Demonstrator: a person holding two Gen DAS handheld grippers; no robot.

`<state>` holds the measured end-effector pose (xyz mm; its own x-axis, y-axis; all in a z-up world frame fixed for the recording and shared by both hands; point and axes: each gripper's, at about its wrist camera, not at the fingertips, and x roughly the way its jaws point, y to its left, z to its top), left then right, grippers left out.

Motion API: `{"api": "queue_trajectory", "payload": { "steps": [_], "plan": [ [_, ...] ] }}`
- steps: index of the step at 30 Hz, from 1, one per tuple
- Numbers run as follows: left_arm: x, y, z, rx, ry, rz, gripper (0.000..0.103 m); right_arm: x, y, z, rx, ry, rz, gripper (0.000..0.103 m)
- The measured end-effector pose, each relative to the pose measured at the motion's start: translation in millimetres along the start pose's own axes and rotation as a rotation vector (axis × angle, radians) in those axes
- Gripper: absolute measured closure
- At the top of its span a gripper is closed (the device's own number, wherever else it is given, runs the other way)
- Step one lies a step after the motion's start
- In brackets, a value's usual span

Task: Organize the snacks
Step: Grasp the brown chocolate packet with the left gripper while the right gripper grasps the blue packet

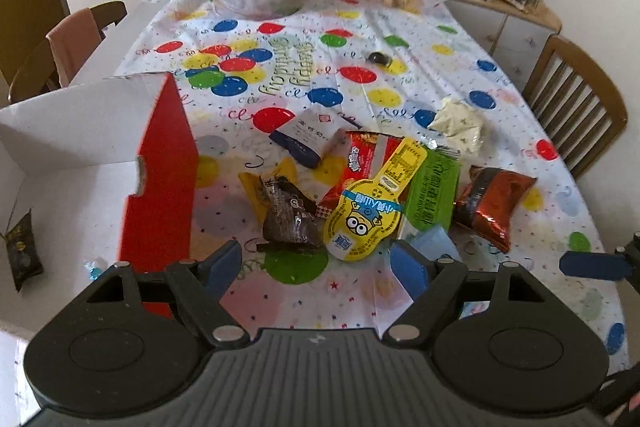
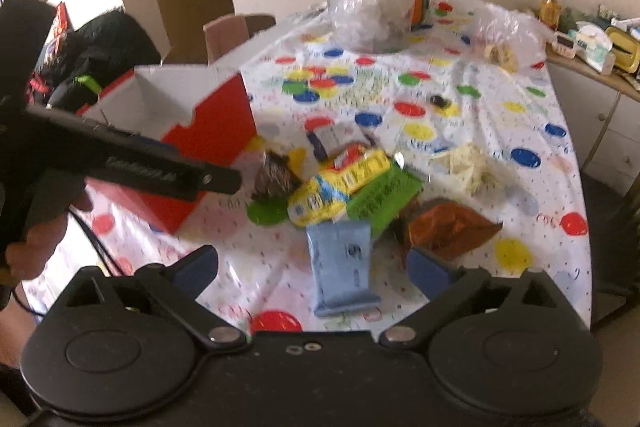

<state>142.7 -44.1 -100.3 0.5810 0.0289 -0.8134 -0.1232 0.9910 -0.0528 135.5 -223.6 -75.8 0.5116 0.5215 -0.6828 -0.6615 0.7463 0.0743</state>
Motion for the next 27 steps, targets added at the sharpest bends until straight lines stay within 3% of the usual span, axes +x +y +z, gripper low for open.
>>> {"api": "queue_trajectory", "payload": {
  "steps": [10, 17, 27],
  "plan": [
    [49.1, 15.8, 13.8, -0.020, 0.059, 0.047, 0.022, 35.7, -16.8, -7.3, 0.044, 0.058, 0.014, 0.003],
    [65.4, 22.4, 21.1, -0.012, 0.082, 0.028, 0.023, 63.5, -15.2, -1.8, 0.044, 0.088, 0.029, 0.007],
    [85.7, 38.7, 24.2, -0.068, 0.168, 0.009, 0.046, 89.0, -17.9, 6.7, 0.050, 0.090, -0.001, 0.017]
  ]
}}
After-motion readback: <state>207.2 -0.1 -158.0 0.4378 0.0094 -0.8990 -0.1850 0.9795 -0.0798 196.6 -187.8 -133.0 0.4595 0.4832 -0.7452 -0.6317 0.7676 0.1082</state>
